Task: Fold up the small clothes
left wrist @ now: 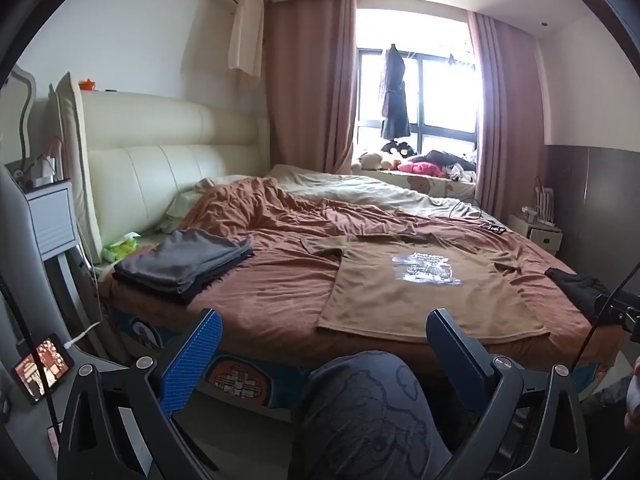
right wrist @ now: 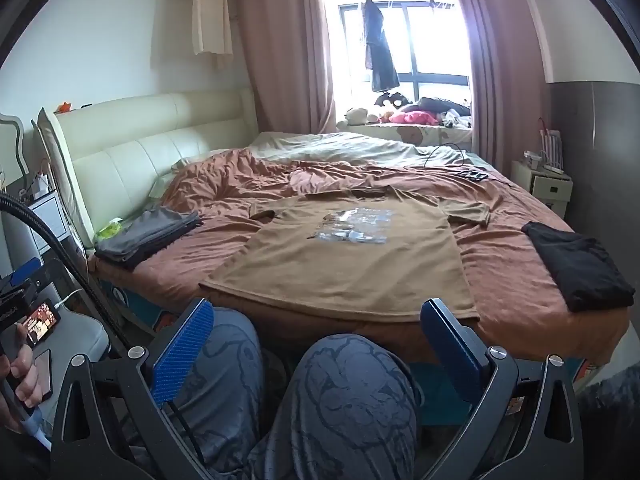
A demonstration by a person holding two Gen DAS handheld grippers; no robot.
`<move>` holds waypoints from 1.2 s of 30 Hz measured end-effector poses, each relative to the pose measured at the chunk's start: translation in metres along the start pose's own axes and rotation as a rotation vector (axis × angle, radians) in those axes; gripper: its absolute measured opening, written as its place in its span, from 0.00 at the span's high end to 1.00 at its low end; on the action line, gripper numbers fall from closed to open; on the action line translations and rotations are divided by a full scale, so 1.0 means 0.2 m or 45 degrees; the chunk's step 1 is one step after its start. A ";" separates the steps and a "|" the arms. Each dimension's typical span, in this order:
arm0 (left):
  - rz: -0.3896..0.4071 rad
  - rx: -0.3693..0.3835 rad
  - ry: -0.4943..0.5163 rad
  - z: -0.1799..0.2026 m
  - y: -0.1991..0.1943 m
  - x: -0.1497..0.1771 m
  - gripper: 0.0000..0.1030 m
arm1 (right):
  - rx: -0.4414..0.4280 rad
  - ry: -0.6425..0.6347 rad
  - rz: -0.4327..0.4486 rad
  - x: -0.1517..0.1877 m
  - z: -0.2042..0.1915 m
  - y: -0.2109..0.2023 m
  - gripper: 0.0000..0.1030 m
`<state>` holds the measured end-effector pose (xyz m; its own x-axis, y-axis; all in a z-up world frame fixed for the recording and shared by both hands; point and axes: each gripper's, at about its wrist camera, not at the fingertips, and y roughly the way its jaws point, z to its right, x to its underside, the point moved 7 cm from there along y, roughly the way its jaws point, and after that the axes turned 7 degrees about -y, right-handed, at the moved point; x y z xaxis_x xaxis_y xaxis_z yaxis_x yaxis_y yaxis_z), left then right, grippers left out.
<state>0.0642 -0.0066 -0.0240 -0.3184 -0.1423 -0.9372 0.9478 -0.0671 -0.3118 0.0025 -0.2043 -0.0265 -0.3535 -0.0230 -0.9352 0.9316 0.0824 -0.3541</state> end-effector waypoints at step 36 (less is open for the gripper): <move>-0.003 0.021 -0.014 0.00 0.00 0.02 0.00 | 0.001 0.018 -0.015 0.01 0.00 0.01 0.00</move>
<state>0.0629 -0.0080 -0.0269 -0.3211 -0.1533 -0.9346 0.9466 -0.0840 -0.3114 0.0035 -0.2043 -0.0290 -0.3655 -0.0101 -0.9307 0.9274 0.0818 -0.3651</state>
